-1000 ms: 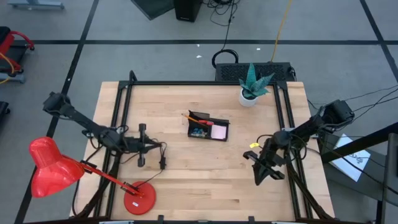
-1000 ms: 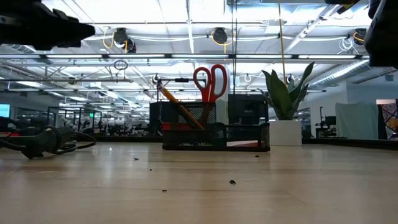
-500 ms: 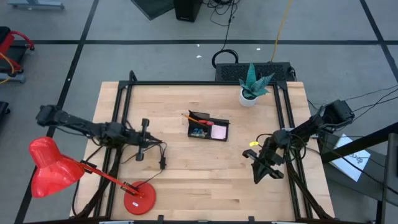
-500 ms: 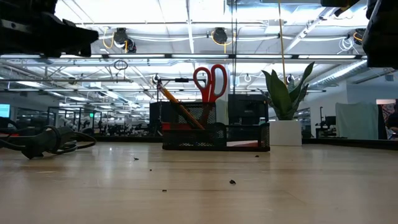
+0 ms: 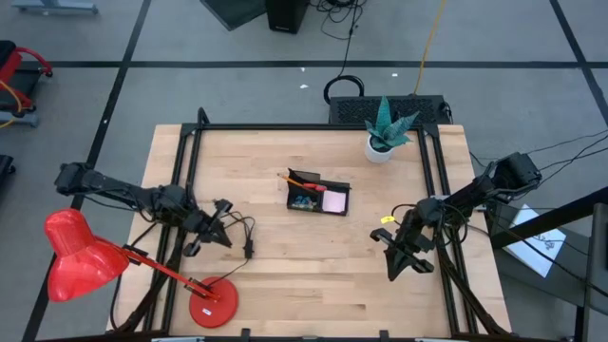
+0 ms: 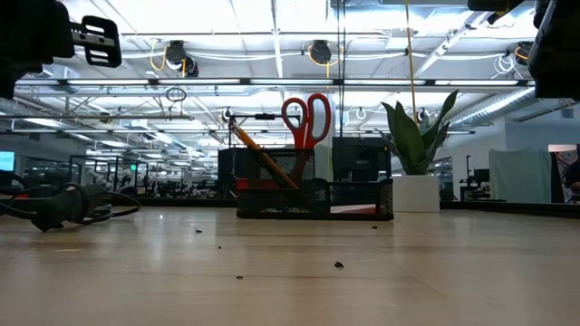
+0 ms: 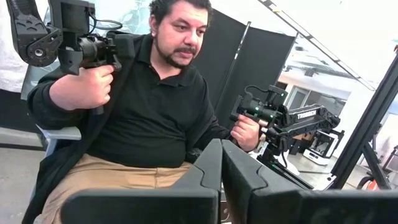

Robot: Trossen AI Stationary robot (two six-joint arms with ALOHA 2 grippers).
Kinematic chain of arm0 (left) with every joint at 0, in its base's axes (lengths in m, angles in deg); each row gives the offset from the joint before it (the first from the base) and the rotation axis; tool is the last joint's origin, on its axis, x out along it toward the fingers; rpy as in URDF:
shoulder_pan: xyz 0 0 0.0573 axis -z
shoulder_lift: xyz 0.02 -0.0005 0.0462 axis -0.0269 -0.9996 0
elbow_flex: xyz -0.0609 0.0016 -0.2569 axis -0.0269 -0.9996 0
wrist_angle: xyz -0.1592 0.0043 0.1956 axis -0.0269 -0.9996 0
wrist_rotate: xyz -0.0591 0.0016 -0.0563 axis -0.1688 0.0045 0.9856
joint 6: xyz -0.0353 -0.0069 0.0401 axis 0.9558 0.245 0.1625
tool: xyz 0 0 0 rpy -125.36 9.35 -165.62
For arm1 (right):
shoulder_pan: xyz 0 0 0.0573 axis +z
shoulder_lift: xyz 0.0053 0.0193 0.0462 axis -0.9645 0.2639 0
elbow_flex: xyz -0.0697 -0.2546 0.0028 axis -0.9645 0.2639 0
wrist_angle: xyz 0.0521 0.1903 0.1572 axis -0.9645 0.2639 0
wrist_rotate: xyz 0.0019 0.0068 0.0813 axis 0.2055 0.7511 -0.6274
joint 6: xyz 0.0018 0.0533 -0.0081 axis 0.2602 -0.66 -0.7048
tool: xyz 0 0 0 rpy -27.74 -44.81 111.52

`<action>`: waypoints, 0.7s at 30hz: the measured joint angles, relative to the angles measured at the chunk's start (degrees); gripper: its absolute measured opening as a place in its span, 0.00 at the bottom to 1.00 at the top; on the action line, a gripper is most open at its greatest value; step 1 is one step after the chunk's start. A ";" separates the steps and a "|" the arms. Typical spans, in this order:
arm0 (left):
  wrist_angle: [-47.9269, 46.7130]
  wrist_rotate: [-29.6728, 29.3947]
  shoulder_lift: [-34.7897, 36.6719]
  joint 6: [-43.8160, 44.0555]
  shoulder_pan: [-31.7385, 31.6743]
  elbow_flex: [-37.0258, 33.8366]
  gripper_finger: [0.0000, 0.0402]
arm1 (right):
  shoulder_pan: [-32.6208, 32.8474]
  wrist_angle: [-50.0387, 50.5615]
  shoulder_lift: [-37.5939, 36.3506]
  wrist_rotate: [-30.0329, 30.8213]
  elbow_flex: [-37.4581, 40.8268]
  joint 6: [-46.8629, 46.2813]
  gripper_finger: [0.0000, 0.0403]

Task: Pick and place office supplies into organizer
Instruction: Return to Home Position

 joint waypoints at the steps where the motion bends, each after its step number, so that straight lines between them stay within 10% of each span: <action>1: -0.11 0.00 -0.02 0.00 0.00 0.00 0.01 | 0.00 0.00 0.00 0.00 0.00 0.03 0.00; 10: -0.58 -0.57 -0.02 -0.15 0.00 0.00 0.01 | 0.00 0.16 0.00 -0.02 0.00 0.27 0.00; 21: -1.61 -15.16 0.35 7.61 -0.79 -0.02 0.01 | -2.96 -2.51 0.00 5.34 0.00 -7.40 0.00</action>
